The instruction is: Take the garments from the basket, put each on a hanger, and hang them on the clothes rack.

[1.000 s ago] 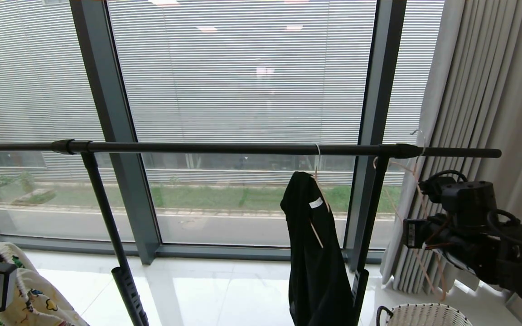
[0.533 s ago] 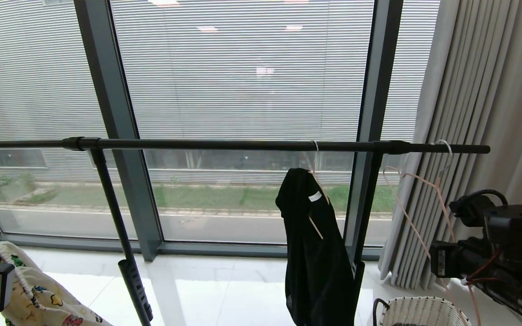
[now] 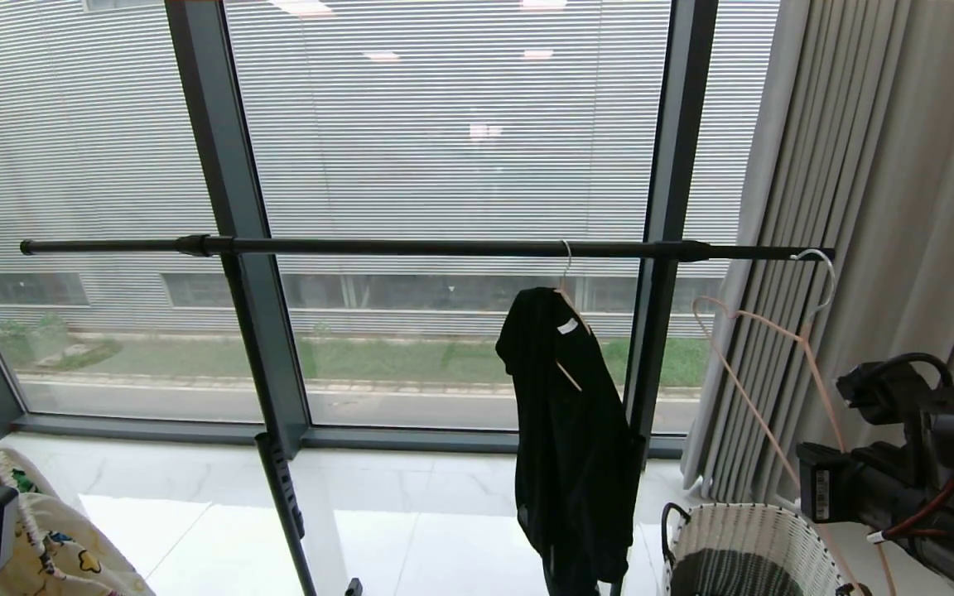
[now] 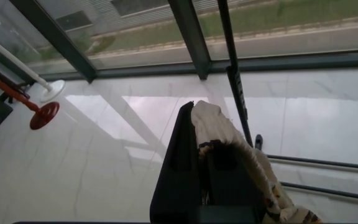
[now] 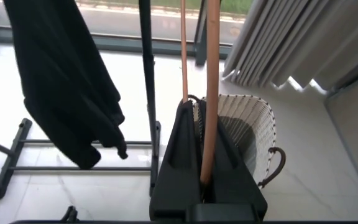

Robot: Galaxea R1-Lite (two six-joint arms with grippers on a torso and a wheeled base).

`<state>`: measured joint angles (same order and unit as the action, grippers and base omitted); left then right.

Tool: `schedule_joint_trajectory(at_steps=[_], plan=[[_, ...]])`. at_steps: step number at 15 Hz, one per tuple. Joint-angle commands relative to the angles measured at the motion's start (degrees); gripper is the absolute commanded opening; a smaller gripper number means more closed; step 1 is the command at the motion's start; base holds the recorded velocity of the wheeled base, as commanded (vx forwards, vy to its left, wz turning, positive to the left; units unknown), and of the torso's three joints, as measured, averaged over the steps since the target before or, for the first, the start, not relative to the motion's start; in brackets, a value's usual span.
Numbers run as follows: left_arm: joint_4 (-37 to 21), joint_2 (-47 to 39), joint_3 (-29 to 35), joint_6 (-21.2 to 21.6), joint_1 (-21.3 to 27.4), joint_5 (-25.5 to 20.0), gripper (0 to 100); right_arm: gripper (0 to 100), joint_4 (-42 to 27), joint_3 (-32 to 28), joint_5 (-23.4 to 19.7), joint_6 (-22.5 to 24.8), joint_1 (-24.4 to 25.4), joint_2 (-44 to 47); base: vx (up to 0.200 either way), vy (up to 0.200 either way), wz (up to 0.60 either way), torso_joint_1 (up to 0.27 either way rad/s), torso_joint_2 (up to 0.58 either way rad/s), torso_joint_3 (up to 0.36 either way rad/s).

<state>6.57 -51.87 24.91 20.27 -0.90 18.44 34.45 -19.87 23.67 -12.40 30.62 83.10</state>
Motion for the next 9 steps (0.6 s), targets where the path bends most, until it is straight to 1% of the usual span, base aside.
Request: schedule_joint_trajectory(at_steps=[1, 3, 5, 6, 7, 8, 9], plan=[[0.0, 0.2, 0.0, 0.0, 0.0, 0.0, 0, 0, 0.0, -0.2, 0.0, 0.0, 1.9, -0.7, -0.2, 0.0, 0.0, 0.002, 0.01, 0.002], [0.0, 0.2, 0.0, 0.0, 0.0, 0.0, 0, 0, 0.0, -0.3, 0.0, 0.1, 3.4, -1.2, -0.2, 0.0, 0.0, -0.005, 0.0, 0.0], [0.0, 0.2, 0.0, 0.0, 0.0, 0.0, 0, 0, 0.0, -0.3, -0.3, 1.1, 4.6, -2.0, -0.2, 0.0, 0.0, 0.002, 0.0, 0.005], [0.0, 0.2, -0.5, 0.0, 0.1, -0.1, 0, 0, 0.0, -0.3, -1.3, 1.9, 6.9, -2.9, -0.2, 0.0, 0.0, 0.007, 0.0, 0.007], [0.0, 0.3, -0.8, 0.0, 1.5, -0.1, 0, 0, 0.0, -0.4, -3.5, 2.0, 9.0, -3.0, -0.2, 0.0, 0.0, 0.002, 0.01, 0.002], [0.0, 0.4, -0.9, 0.0, 2.9, -0.1, 0, 0, 0.0, -0.4, -5.3, 2.1, 10.2, -3.3, 0.0, 0.0, 0.0, 0.0, 0.0, 0.0], [0.0, 0.4, -0.9, 0.1, 6.4, 0.0, 0, 0, 0.0, -0.5, -9.0, 3.3, 13.0, -3.7, 0.0, 0.0, 0.0, 0.0, 0.0, 0.0]])
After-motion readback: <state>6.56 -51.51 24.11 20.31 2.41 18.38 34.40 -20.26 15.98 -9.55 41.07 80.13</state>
